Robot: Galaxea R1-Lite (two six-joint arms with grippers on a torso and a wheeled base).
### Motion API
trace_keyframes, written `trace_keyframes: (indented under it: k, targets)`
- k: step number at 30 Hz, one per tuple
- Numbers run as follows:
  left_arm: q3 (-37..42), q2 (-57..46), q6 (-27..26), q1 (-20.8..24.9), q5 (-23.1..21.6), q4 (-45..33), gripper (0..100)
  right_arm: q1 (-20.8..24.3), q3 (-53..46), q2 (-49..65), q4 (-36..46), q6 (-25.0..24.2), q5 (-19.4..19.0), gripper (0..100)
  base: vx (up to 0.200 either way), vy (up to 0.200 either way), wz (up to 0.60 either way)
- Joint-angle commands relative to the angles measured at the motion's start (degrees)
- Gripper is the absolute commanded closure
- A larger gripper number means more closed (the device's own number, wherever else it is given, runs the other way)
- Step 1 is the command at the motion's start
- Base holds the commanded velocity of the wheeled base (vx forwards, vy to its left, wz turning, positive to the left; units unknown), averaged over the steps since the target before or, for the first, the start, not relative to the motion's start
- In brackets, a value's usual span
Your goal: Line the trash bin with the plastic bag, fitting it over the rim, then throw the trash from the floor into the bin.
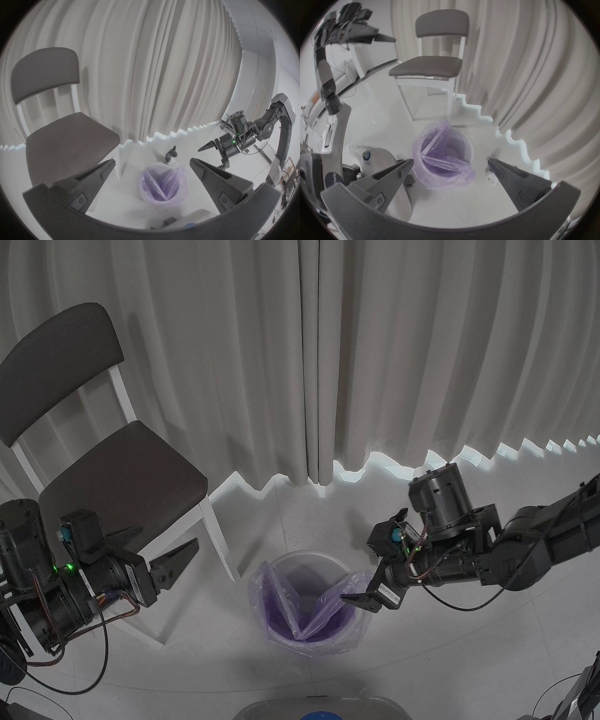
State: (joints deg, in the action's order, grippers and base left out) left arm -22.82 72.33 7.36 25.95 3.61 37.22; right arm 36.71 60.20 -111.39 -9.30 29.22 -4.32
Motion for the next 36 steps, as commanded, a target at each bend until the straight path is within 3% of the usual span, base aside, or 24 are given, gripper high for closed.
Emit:
trace_keyframes:
  k: [1, 11, 23, 36]
  targets:
    - [1.02, -2.19, 0.28, -3.89, -0.71, 0.05, 0, 0.03, 2.64, -6.3, 1.39, 3.21, -1.05, 0, 0.0, 0.0, 0.0]
    - [2.17, -4.21, 0.28, -5.56, -1.85, 0.05, 0, 0.12, 5.72, -12.89, 2.45, 8.22, -1.4, 0, 0.0, 0.0, 0.0]
    - [3.75, -5.62, 0.28, -7.85, -2.03, 0.05, 0, -1.37, 16.0, -21.07, 9.13, 12.97, -5.7, 0, 0.0, 0.0, 0.0]
    - [4.01, -5.71, 0.28, -8.29, -2.29, 0.14, 0, -3.13, 18.38, -25.9, 8.95, 13.58, -5.88, 0, 0.0, 0.0, 0.0]
